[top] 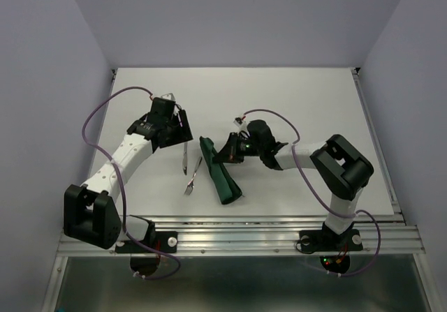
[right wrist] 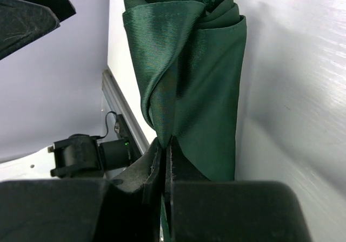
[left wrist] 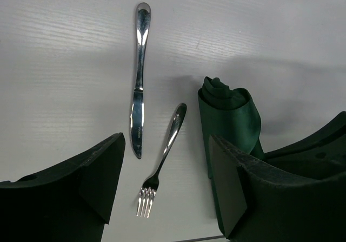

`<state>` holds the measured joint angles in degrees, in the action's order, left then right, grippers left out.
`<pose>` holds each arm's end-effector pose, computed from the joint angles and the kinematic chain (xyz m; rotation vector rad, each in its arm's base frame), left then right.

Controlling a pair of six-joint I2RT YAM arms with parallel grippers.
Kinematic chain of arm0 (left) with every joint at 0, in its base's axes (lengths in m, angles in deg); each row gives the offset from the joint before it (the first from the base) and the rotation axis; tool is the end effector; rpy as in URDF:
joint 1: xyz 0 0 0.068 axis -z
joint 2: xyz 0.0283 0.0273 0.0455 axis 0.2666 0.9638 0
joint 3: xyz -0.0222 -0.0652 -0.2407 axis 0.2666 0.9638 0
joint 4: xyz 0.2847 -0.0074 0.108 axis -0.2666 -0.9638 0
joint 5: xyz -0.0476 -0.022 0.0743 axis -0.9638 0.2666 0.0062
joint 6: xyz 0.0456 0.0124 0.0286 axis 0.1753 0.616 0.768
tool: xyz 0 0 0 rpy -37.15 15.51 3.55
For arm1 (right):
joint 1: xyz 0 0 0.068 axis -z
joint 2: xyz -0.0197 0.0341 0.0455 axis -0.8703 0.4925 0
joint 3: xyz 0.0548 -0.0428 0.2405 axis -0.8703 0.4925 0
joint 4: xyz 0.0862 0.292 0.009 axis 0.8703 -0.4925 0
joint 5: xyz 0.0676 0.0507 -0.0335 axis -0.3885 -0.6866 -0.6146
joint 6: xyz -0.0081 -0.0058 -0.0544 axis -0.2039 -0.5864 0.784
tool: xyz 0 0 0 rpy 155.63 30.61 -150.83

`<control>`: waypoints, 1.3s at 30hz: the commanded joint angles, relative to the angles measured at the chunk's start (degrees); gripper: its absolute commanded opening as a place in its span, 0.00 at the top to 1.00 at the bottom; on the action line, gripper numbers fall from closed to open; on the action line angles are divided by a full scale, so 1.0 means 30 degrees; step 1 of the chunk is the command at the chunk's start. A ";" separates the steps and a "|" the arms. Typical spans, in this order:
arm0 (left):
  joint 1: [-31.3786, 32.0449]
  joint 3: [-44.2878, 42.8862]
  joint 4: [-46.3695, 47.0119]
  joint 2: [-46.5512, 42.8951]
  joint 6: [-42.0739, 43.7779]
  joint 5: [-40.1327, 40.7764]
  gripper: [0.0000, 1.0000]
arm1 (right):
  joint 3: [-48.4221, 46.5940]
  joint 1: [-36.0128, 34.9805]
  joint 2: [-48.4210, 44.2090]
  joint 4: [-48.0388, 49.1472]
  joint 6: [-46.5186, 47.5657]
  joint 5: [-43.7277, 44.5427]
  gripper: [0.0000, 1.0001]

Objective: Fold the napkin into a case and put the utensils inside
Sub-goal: Turn over the smaller rectangle-folded napkin at the center of the board.

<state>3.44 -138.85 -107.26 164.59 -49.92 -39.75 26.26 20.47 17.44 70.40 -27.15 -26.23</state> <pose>0.3188 -0.1091 0.2472 -0.1425 2.3557 -0.3856 0.2919 0.2718 0.1023 -0.1443 2.3310 1.5202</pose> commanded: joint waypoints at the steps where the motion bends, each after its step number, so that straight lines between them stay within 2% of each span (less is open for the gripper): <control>1: -0.0088 0.0286 0.0072 -0.0632 -0.0071 0.0062 0.25 | 0.0154 0.0363 0.0508 0.2390 -0.0663 -0.1459 0.99; 10: -0.0088 0.0814 0.0541 -0.0398 -0.0159 -0.0786 0.25 | 0.1122 0.1508 0.1477 0.2858 0.0039 -0.2982 0.99; 14: -0.0029 0.1107 0.1039 0.0099 0.0336 -0.2423 0.25 | 0.1180 0.1859 0.2063 0.2859 0.0333 -0.3568 0.99; 20: 0.0411 0.1780 0.1858 0.0773 0.0281 -0.3451 0.34 | 0.1414 0.2238 0.2386 0.2917 0.0625 -0.3892 0.99; 22: 0.0469 0.1986 0.2385 0.1007 0.0106 -0.4183 0.35 | 0.1560 0.2414 0.2444 0.2917 0.0655 -0.3921 0.93; 26: 0.0966 0.1987 0.3001 0.1623 -0.0129 -0.4362 0.35 | 0.2029 0.2971 0.1979 0.2772 0.0859 -0.3658 0.58; 28: 0.1260 0.1928 0.3177 0.2002 -0.0275 -0.4332 0.36 | 0.2322 0.2973 0.1627 0.2422 0.1123 -0.3250 0.49; 29: 0.1318 0.1811 0.3294 0.2150 -0.0305 -0.4361 0.37 | 0.2352 0.2973 0.1218 0.2071 0.1617 -0.3044 0.40; 30: 0.1348 0.1694 0.3527 0.2267 -0.0335 -0.4361 0.39 | 0.2352 0.2973 0.1011 0.1517 0.1970 -0.2723 0.36; 31: 0.1522 0.1606 0.3646 0.2384 -0.0393 -0.4332 0.51 | 0.2294 0.2973 0.0777 0.0119 0.2438 -0.1995 0.33; 32: 0.1611 0.1489 0.3763 0.2589 -0.0451 -0.4274 0.58 | 0.2148 0.3147 0.0514 -0.0591 0.3284 -0.1640 0.28; 33: 0.1699 0.1256 0.3938 0.2678 -0.0510 -0.4071 0.72 | 0.2118 0.3148 -0.0069 -0.1816 0.3640 -0.1230 0.26; 35: 0.1875 0.1079 0.4115 0.2941 -0.0598 -0.4214 0.86 | 0.2234 0.3148 -0.0745 -0.3024 0.4750 0.0059 0.25; 36: 0.1933 0.0904 0.4261 0.3087 -0.0599 -0.4215 0.97 | 0.2235 0.3148 -0.1503 -0.4364 0.5076 0.1078 0.25; 37: 0.2050 0.0815 0.4320 0.3408 -0.0628 -0.4244 1.00 | 0.2235 0.3148 -0.1858 -0.5190 0.5804 0.1698 0.25; 39: 0.2168 0.0581 0.4379 0.3761 -0.0628 -0.4361 1.00 | 0.2235 0.3148 -0.2620 -0.7120 0.6395 0.2666 0.30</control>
<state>9.18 -134.06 -96.46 174.90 -51.69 -52.03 32.69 29.43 14.10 61.46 -15.33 -26.69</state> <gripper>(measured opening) 0.021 0.734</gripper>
